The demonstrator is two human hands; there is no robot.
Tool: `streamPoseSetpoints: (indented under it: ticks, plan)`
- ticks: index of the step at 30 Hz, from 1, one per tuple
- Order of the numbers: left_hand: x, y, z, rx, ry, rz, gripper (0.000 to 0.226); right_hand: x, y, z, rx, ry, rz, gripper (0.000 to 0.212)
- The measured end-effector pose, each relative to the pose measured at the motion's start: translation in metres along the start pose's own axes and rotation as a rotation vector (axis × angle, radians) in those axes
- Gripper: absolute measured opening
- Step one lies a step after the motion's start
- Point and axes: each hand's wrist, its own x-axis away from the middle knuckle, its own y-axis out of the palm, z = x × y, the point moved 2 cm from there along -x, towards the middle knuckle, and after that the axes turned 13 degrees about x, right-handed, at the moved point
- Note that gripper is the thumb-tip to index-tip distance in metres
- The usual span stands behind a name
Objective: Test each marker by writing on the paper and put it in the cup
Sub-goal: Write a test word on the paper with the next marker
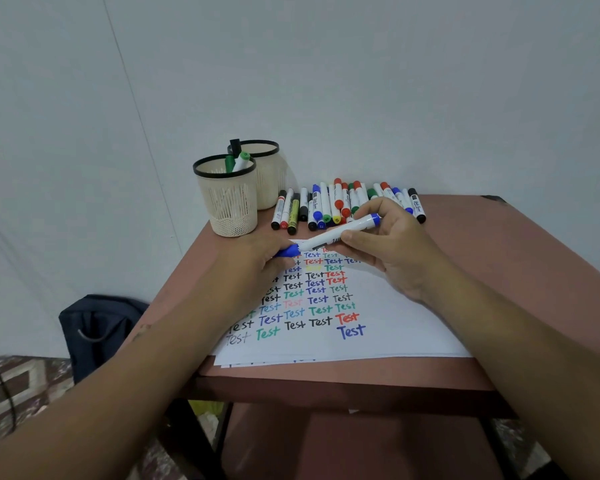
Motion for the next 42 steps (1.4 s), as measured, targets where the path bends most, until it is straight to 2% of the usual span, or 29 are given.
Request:
streamPoseSetpoints:
  ticks: [5,14,22,27,30,33,36,39,42]
  plan:
    - [0.0,0.001,0.0,-0.043,0.051,-0.03,0.018,0.005,0.003,-0.001,0.142,0.01,-0.033,0.025]
    - [0.004,-0.005,0.008,-0.098,0.055,0.013,0.014,0.005,0.006,-0.001,0.318,-0.09,-0.04,0.029]
    - [0.005,-0.006,0.006,-0.1,0.064,0.032,0.015,0.009,0.009,-0.001,0.582,-0.196,0.03,0.028]
    - [0.004,-0.006,0.009,-0.047,0.165,0.016,0.016,0.006,0.017,0.007,1.095,-0.313,-0.033,0.029]
    - [0.005,-0.007,0.006,0.005,0.068,0.056,0.025,-0.003,0.019,-0.002,1.2,-0.356,-0.077,0.023]
    - [0.002,-0.005,-0.001,0.003,-0.113,0.09,0.054,-0.02,0.014,-0.015,1.441,-0.319,-0.108,0.054]
    - [0.0,-0.004,-0.011,-0.025,-0.271,0.121,0.075,-0.044,0.011,-0.03,1.445,-0.288,-0.087,0.061]
    - [-0.001,-0.003,-0.017,-0.093,-0.351,0.063,0.072,-0.069,0.017,-0.049,1.392,-0.335,-0.074,0.073]
    - [-0.003,-0.004,-0.017,-0.101,-0.386,0.027,0.059,-0.09,0.033,-0.072,1.277,-0.442,-0.026,0.081]
